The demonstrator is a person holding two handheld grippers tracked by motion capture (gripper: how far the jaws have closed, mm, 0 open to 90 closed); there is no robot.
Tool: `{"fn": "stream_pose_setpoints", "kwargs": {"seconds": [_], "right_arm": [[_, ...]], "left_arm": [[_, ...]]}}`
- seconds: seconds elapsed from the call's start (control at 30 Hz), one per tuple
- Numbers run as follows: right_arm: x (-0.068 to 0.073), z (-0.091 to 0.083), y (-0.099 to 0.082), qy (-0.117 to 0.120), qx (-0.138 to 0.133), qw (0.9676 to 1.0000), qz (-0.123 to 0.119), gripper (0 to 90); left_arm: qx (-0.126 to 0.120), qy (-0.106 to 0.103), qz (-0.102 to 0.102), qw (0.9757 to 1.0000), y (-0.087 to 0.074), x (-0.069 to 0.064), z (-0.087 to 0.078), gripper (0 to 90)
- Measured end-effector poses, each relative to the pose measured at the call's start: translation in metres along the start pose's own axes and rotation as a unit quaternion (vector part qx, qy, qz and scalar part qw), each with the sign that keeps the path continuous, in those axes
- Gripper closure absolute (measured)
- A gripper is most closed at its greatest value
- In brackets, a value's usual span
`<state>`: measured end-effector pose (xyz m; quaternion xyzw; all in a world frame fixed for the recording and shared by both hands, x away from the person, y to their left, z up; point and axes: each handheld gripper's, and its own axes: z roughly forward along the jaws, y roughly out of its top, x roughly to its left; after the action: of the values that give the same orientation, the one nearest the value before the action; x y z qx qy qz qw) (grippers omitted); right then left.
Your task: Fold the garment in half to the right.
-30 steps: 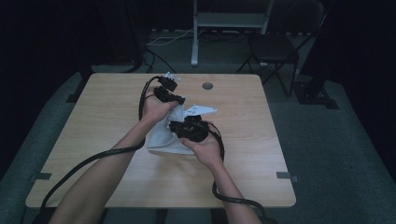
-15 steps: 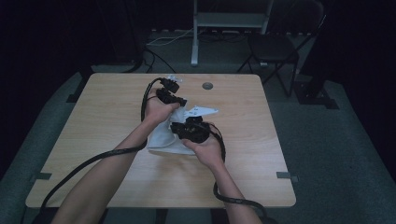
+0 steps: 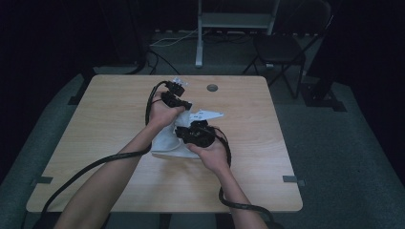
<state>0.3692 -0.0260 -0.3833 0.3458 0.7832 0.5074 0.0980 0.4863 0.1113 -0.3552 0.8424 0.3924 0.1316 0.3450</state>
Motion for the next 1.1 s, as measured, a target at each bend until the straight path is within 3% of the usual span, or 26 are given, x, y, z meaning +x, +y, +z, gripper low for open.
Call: {"fn": "stream_pose_setpoints", "kwargs": {"seconds": [1.1], "right_arm": [[-0.006, 0.0, -0.01, -0.003, 0.007, 0.9999, 0.011, 77.5]], "left_arm": [[0.006, -0.004, 0.007, 1.0, -0.003, -0.005, 0.01, 84.6]]}}
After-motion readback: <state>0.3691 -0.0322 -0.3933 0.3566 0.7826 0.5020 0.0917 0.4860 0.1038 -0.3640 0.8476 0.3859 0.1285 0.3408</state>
